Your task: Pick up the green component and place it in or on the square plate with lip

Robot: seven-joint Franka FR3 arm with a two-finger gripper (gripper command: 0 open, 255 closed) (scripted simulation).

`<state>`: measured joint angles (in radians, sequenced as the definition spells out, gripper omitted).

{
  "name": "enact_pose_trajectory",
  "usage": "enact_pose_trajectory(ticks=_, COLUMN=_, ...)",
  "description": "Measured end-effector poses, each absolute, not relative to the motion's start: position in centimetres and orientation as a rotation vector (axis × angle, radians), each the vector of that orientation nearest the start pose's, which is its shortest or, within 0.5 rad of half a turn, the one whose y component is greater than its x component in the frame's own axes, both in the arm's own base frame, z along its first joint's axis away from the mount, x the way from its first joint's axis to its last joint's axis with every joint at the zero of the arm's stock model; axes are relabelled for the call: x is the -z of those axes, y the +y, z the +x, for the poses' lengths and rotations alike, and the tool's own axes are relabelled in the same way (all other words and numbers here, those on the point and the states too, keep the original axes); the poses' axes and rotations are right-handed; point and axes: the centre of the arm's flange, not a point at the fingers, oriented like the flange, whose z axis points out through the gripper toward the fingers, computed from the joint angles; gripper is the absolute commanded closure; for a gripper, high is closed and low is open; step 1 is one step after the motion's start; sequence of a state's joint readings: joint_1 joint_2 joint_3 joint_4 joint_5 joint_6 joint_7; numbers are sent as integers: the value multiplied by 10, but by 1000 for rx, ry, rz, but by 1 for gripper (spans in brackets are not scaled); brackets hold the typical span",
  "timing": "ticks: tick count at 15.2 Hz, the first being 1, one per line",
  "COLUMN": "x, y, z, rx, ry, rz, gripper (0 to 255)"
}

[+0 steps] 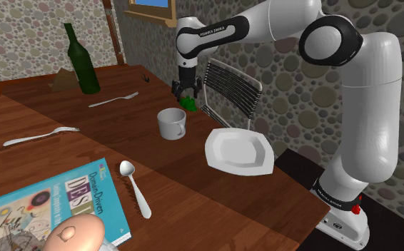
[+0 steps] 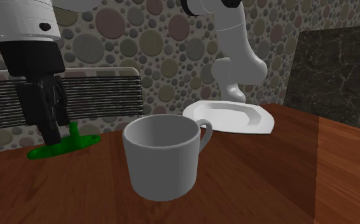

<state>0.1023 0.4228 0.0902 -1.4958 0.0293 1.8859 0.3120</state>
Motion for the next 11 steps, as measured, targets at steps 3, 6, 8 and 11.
enact_pose_trajectory(ticks=3, x=-426, y=124, z=667, rx=-69, ry=209, rz=-3078, gripper=255)
enact_pose_trajectory(ticks=6, x=-430, y=125, z=667, rx=-60, ry=205, rz=-3076, gripper=255)
enact_pose_trajectory(ticks=8, x=-430, y=126, z=667, rx=-61, ry=206, rz=-3076, gripper=255)
enact_pose_trajectory(ticks=11, x=-430, y=125, z=667, rx=-61, ry=207, rz=-3077, gripper=255)
